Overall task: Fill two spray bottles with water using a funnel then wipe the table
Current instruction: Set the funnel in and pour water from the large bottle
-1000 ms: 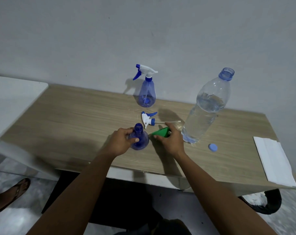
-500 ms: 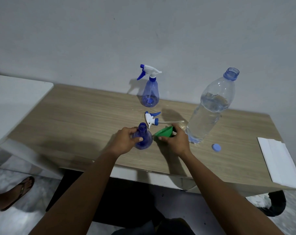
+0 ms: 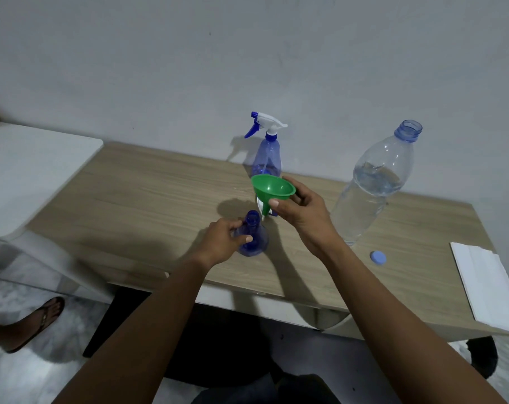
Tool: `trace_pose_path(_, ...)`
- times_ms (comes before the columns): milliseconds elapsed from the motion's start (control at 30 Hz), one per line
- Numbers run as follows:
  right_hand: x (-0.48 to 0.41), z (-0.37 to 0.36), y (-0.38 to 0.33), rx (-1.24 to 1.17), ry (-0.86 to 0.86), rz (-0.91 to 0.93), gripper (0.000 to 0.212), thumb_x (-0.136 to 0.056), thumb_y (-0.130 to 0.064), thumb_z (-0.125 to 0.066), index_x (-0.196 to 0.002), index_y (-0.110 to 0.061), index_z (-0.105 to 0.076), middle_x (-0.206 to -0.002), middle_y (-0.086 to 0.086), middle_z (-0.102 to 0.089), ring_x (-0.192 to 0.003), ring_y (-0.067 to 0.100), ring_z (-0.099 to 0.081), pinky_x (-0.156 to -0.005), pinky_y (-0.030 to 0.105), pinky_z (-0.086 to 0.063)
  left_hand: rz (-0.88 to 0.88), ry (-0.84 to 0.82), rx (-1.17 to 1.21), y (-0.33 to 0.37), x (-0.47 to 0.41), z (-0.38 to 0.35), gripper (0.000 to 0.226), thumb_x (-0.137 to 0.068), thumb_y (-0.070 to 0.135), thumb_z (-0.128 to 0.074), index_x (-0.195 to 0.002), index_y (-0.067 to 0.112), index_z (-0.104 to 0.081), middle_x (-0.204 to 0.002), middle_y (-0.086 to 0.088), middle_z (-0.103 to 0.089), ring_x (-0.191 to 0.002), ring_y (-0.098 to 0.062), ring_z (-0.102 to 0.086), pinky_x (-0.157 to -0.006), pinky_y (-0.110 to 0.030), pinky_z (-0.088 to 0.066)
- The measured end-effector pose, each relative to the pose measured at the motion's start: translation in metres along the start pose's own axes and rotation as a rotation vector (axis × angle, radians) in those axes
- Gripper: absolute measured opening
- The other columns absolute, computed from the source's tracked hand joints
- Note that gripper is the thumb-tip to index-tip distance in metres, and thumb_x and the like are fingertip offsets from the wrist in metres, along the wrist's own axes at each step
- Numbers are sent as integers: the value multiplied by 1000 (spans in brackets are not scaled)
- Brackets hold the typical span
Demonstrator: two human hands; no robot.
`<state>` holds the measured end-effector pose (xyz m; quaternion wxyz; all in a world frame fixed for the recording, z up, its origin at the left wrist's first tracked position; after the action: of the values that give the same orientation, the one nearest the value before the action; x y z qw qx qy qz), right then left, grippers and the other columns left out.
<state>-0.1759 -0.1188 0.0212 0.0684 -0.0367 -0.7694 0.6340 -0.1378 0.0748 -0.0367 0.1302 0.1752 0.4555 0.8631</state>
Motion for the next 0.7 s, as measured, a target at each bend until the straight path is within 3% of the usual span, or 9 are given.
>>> trace_pose_path(133,-1,-13,1,74,-19,-3,62,-76,8,-80,-132,-12,-61,-122,6,-72,-115,18,-67,-105,45,-53,2,-13,-16,7,4,-6,25,-86,21,-75,-111,20,-75,-104,-1,-77,-102,-18,-70,-91,-33,-52)
trace_pose_path(233,0,-14,4,139,-18,19,61,-75,9,-81,-130,-12,-63,-120,6,-72,-112,14,-68,-103,43,-55,12,3,-43,10,5,-8,21,-87,21,-75,-108,17,-76,-99,-4,-77,-95,-19,-69,-70,-10,-45)
trace_pose_path(300,0,-10,7,155,-3,36,64,-74,8,-82,-132,-8,-62,-125,10,-71,-118,21,-67,-103,45,-55,8,13,-53,11,5,-8,20,-87,21,-74,-106,15,-76,-95,-3,-76,-92,-19,-69,-62,-5,-41)
trace_pose_path(467,7,-4,18,221,-30,23,73,-71,10,-84,-136,-11,-57,-125,4,-70,-108,14,-72,-89,26,-57,-4,7,-72,16,5,-9,23,-87,18,-74,-109,10,-75,-102,-4,-75,-90,-15,-65,-62,-2,-40)
trace_pose_path(600,8,0,30,258,-11,36,83,-68,7,-88,-140,-15,-54,-127,6,-68,-116,13,-67,-95,28,-56,-15,-20,-54,20,5,-13,30,-89,15,-71,-119,17,-71,-107,0,-74,-94,-8,-61,-63,0,-40)
trace_pose_path(700,15,10,30,287,-1,34,89,-69,4,-88,-142,-28,-49,-128,3,-65,-117,17,-66,-88,25,-56,-15,-33,-42,26,5,-16,35,-89,17,-72,-123,21,-69,-112,4,-72,-102,-9,-62,-74,-12,-42)
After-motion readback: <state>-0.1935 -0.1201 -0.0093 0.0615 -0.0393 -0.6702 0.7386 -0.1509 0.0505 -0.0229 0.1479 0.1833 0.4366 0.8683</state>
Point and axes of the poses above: each hand's wrist, its own x-axis away from the middle knuckle, its own z-axis out of the back of the hand, y = z × x, the point moved 4 cm from there along -x, towards the middle knuckle
